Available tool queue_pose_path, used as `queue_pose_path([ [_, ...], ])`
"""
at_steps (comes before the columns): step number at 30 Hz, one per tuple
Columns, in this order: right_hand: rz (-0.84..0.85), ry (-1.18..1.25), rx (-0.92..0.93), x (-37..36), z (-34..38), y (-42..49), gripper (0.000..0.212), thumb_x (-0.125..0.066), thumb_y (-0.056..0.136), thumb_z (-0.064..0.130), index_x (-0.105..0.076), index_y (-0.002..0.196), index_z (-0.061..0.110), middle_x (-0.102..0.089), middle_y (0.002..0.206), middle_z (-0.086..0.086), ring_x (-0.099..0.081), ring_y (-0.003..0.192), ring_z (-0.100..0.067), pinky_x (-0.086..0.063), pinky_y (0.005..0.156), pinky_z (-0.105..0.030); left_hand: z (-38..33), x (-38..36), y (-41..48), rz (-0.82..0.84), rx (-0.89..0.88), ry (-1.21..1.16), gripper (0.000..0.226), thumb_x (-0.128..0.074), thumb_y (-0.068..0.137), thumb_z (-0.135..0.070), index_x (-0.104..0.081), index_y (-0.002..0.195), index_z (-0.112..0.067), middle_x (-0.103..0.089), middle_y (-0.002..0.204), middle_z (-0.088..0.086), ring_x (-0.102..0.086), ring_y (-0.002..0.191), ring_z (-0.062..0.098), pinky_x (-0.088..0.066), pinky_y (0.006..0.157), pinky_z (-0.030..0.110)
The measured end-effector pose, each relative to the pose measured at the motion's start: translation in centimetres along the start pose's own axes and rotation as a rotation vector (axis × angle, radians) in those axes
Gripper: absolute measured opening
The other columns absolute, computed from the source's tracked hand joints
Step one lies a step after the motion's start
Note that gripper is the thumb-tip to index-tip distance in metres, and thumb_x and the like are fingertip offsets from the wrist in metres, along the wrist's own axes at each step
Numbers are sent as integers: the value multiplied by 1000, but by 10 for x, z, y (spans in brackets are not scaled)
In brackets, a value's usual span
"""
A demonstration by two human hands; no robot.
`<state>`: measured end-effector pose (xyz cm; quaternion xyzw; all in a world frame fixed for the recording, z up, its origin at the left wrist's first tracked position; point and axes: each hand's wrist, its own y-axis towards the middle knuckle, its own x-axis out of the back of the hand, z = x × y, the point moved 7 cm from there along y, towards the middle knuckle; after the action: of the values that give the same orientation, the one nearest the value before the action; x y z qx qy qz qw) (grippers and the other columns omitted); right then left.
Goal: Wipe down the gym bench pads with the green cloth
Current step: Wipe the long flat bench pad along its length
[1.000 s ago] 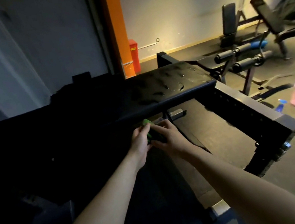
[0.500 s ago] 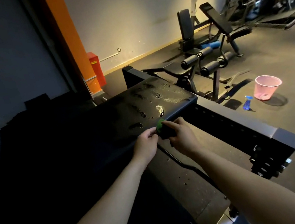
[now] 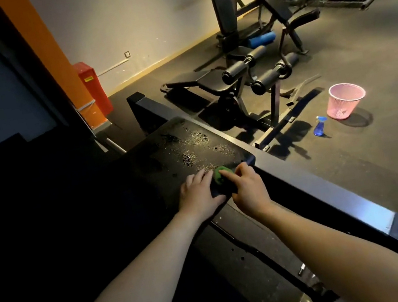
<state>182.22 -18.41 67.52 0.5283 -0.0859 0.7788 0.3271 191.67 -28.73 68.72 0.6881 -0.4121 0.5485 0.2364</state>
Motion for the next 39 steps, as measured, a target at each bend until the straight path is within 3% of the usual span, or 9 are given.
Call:
queue_pose_path([
  [4, -47, 41, -62, 9, -21, 29, 51, -63, 88, 16, -57, 138, 29, -42, 103, -3, -42, 95, -22, -45, 82, -35, 3, -1, 13, -94, -37, 36, 74, -69, 81, -61, -46, 143, -28, -43, 143, -2, -35, 134, 20, -32, 109, 38],
  [6, -54, 53, -162, 15, -33, 47, 50, -57, 92, 16, -55, 140, 31, -40, 103, -1, -39, 97, -20, -43, 86, -34, 5, 0, 17, -104, -76, 30, 73, -69, 79, -63, -48, 141, -30, -45, 137, -4, -37, 130, 19, -33, 107, 37],
  [9, -87, 96, -360, 18, -50, 59, 50, -53, 94, 14, -54, 139, 34, -44, 113, -5, -43, 109, -25, -43, 99, -44, 6, 2, 17, -106, -101, 9, 71, -67, 81, -64, -48, 140, -30, -45, 134, -3, -38, 127, 19, -34, 105, 36],
  [12, -172, 129, -501, 12, -44, 53, 48, -50, 95, 13, -54, 139, 30, -44, 113, -5, -44, 109, -26, -43, 99, -44, 8, 2, 16, -94, -125, -10, 71, -66, 81, -66, -47, 140, -30, -45, 135, -3, -38, 127, 19, -35, 105, 37],
  [17, -138, 143, -321, -7, 1, 24, 49, -54, 92, 11, -57, 139, 26, -41, 105, -2, -41, 97, -22, -43, 91, -38, 12, 4, 19, -112, -157, -13, 68, -67, 81, -65, -48, 136, -29, -46, 134, -2, -39, 127, 19, -35, 104, 37],
  [22, -125, 16, -186, -6, -2, 4, 52, -61, 90, 16, -56, 138, 36, -43, 103, 0, -44, 92, -19, -43, 82, -32, 12, 3, 23, -111, -186, 6, 64, -66, 80, -66, -49, 129, -29, -44, 132, -1, -38, 127, 21, -36, 103, 38],
  [29, -181, 190, -476, 12, -60, 49, 52, -49, 94, 9, -57, 136, 38, -39, 103, 1, -45, 96, -21, -48, 89, -39, 12, -1, 24, -90, -177, 12, 65, -66, 78, -68, -47, 129, -31, -40, 128, -3, -36, 124, 20, -33, 101, 37],
  [32, -243, 312, -683, 10, -74, 52, 53, -45, 94, 7, -55, 139, 32, -41, 106, -1, -48, 95, -21, -47, 90, -35, 11, -1, 25, -90, -173, 14, 65, -65, 79, -67, -46, 130, -32, -39, 129, -2, -35, 125, 20, -32, 102, 37],
  [39, -183, 195, -415, -6, -32, 28, 50, -51, 94, 11, -52, 143, 21, -42, 104, -4, -47, 93, -24, -48, 87, -43, 10, 1, 26, -69, -218, 55, 67, -62, 80, -69, -47, 132, -30, -40, 128, -1, -36, 124, 22, -35, 102, 38],
])
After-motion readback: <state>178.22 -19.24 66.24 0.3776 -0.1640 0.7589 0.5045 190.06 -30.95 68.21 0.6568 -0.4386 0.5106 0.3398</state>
